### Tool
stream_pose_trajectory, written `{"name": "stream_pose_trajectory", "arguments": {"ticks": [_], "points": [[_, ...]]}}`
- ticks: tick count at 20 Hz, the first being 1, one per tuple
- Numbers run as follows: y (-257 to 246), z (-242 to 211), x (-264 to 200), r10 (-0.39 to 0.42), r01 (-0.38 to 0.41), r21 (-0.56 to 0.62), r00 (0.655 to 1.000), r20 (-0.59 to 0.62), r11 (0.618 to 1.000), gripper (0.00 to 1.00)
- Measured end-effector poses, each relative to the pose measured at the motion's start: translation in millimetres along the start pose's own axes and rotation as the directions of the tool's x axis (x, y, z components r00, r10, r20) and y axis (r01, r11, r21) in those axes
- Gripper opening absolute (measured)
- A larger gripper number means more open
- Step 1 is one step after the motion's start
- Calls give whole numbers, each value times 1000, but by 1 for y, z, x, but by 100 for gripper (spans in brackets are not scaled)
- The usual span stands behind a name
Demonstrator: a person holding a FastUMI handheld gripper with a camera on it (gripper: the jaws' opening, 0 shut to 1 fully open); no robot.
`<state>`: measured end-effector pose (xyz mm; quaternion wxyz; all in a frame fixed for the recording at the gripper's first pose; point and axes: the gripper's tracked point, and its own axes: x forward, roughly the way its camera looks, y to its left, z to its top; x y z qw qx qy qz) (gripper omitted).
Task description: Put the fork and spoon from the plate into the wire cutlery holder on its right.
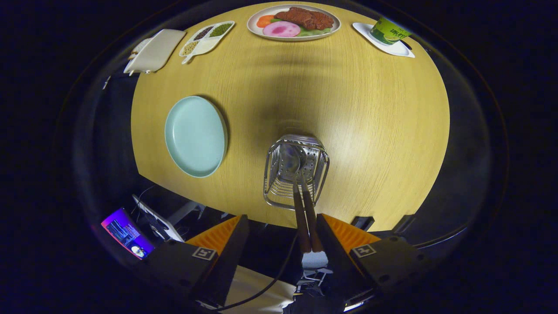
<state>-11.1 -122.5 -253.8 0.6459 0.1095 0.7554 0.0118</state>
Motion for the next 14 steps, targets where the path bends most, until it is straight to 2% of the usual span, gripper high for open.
{"name": "stream_pose_trajectory", "arguments": {"ticks": [4,7,10,11,12,14], "points": [[16,-3,-36,58,-58,1,986,154,998,99],[30,9,-78,116,-145,48,917,382,988,99],[33,4,-119,139,-182,23,822,552,983,99],[37,0,-137,165,-218,12,774,611,976,99],[42,-3,-156,188,-261,6,712,676,965,99],[43,-6,-187,165,-290,14,584,795,957,99]]}}
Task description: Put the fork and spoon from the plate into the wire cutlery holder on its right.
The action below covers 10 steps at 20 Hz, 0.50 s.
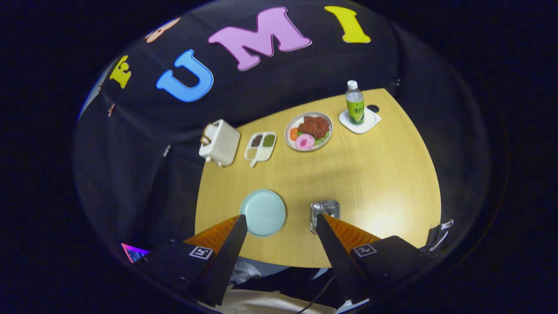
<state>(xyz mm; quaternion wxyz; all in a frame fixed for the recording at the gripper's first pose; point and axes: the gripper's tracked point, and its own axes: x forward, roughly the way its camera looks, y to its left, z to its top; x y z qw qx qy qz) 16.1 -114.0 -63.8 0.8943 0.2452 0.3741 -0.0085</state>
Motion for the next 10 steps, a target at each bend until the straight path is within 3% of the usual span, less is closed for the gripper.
{"name": "stream_pose_trajectory", "arguments": {"ticks": [6,10], "points": [[3,20,-60,-26,33,-21,958,286,999,99],[11,43,-114,-62,121,-94,877,476,988,99]]}}
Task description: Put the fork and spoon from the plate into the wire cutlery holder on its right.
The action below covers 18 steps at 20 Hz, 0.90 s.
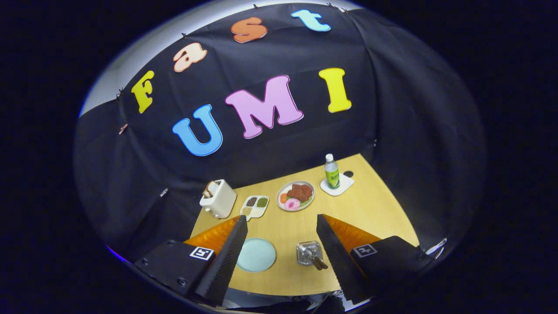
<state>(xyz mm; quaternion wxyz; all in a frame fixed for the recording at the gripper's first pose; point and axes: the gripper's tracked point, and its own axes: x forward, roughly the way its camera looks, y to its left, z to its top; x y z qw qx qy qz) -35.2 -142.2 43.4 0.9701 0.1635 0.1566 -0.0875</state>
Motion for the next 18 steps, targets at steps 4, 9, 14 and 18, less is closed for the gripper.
{"name": "stream_pose_trajectory", "arguments": {"ticks": [4,9,14,18], "points": [[5,45,-44,-25,47,-93,973,227,995,99],[-6,68,-77,-94,139,-80,905,415,987,99],[-29,16,-80,-148,195,-83,909,391,977,99],[-47,-2,-62,-158,196,-73,923,352,978,99]]}}
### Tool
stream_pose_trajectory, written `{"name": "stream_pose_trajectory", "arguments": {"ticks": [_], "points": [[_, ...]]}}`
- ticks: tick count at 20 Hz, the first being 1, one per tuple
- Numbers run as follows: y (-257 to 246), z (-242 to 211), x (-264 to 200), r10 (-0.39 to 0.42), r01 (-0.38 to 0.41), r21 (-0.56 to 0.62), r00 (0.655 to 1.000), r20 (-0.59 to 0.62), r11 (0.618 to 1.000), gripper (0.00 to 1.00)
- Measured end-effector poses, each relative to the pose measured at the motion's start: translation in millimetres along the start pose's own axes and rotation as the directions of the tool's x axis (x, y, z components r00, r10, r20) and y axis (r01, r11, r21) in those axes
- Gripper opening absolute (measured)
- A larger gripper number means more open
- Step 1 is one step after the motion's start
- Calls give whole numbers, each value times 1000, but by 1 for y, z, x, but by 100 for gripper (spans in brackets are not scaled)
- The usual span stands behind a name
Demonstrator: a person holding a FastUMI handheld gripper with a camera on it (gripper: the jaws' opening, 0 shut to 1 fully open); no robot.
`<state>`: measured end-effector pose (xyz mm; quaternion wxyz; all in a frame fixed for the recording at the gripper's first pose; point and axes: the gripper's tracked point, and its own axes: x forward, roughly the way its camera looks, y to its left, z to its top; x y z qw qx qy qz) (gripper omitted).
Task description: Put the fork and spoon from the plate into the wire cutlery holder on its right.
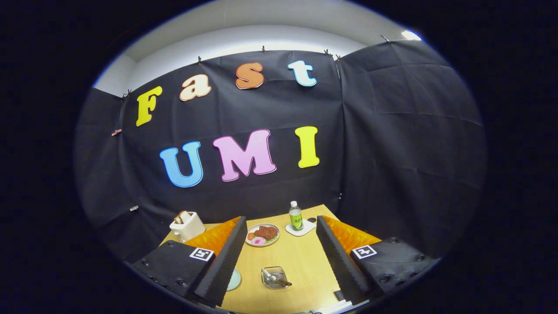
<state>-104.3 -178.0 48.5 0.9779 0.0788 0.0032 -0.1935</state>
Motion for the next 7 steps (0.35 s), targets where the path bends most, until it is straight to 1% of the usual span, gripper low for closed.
{"name": "stream_pose_trajectory", "arguments": {"ticks": [3,7], "points": [[-2,-2,13,19,-19,-14,1000,9,1000,99],[7,-10,23,70,-70,-26,997,-13,997,99]]}}
